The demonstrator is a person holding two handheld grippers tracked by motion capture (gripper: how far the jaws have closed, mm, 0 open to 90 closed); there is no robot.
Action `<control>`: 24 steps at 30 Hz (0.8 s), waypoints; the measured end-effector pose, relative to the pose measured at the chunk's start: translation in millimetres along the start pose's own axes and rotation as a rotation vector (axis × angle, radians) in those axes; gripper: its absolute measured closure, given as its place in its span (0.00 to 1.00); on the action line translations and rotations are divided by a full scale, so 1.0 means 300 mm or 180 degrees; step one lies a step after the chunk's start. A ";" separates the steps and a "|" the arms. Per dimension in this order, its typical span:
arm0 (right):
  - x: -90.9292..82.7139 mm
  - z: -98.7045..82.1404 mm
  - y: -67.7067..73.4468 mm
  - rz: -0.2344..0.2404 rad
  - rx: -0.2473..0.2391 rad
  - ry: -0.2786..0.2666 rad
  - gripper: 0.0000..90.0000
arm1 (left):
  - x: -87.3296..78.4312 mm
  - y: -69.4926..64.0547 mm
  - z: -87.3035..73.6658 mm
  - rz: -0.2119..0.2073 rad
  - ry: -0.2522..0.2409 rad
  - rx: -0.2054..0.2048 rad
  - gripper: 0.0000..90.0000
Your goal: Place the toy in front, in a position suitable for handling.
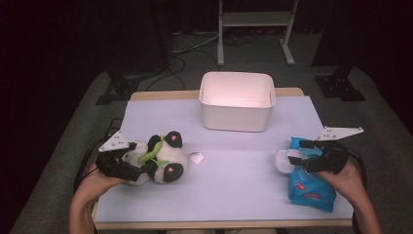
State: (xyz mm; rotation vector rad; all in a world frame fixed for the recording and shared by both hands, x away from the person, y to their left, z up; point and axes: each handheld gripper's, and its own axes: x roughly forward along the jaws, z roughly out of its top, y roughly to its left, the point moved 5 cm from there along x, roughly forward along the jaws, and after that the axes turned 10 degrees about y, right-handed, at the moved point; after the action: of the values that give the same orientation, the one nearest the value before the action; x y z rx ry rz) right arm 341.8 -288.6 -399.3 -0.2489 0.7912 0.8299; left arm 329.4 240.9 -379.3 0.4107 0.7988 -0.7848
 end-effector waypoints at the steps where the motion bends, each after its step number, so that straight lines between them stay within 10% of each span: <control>1: 0.000 -0.001 -0.001 0.0006 -0.0004 0.0001 0.22 | 0.002 0.003 0.000 0.0034 0.0006 0.0010 0.06; 24: 0.023 0.011 0.024 0.0030 -0.0088 0.0064 0.22 | 0.038 -0.004 0.004 -0.0076 0.0117 0.0008 0.26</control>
State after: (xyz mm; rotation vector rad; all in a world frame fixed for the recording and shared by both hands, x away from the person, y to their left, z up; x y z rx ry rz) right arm 341.2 -278.3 -401.3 -0.2785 0.8008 0.8488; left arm 334.1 234.0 -387.3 0.4195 0.8384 -0.8026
